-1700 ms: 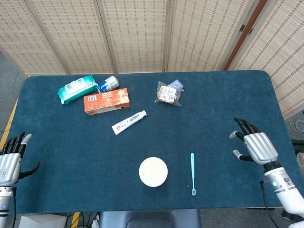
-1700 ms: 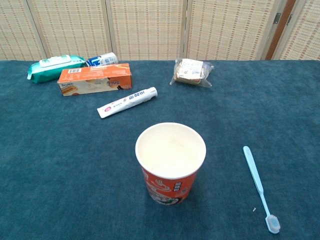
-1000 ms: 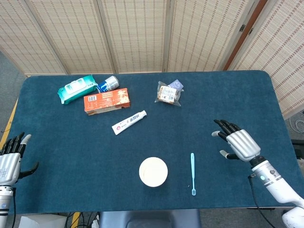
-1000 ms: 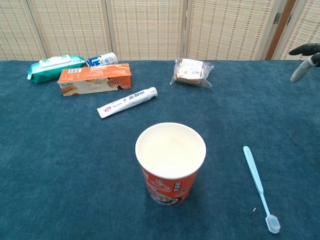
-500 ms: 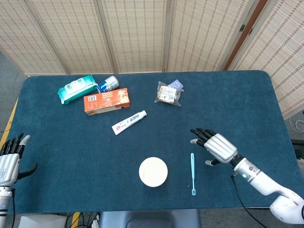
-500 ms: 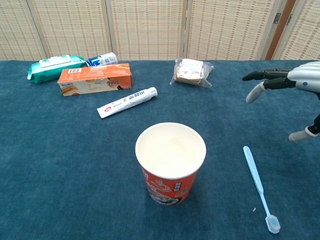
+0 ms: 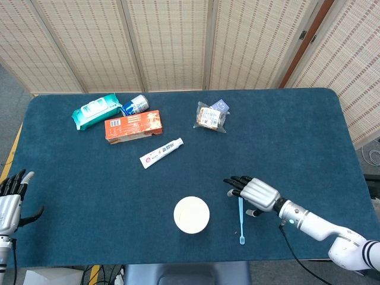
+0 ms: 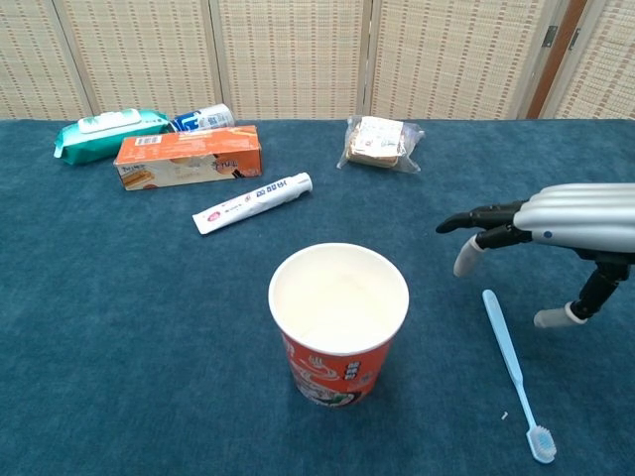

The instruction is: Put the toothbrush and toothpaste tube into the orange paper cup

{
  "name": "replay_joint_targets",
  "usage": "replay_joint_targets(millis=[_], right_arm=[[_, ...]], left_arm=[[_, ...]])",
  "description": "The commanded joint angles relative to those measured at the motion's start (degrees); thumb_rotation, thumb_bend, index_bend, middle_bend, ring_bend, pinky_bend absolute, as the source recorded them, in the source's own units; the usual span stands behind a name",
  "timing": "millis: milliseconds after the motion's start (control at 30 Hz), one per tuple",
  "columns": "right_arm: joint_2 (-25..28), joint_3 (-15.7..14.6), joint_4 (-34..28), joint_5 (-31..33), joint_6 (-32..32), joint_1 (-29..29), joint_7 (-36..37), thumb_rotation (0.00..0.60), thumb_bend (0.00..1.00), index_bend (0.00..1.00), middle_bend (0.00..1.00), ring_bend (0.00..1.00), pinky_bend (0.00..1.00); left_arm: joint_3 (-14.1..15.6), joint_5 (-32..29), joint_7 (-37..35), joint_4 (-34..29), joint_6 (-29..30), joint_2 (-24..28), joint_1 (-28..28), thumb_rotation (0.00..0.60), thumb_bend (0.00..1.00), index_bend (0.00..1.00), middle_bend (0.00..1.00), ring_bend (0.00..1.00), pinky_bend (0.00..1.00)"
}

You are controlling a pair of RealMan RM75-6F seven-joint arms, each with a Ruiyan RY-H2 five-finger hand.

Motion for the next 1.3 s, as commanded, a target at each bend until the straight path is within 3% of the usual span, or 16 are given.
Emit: replay_joint_targets(millis=[33,367,1300], right_arm=[[-0.3,-0.7,0.3,-0.4,-0.4,0.4,-0.6,0.600,0.18,0.28,0.00,0.00,0.20],[-2.6,-2.3,3.5,-1.8,1.8,-0.3,-5.7,0.600,0.20,0.33,0.00,0.00,0.20],[-7.7,-4.8,9.7,-3.0,5.9,-0.8,-6.7,0.600,0.20,0.40,0.00,0.00,0.20]], left_arm=[[0.0,0.0,-0.1,0.1,0.0,-0.1,0.1,0.600,0.27,0.05,0.01,0.00,0.00],[0.1,0.1,0.1,0.2,0.1,-0.4,0.3,0.600,0.27,0.05,0.01,0.00,0.00],[0.2,-0.2,-0.3,0.8,-0.1,-0.8,0.7,0.600,0.27,0.05,0.01,0.00,0.00]])
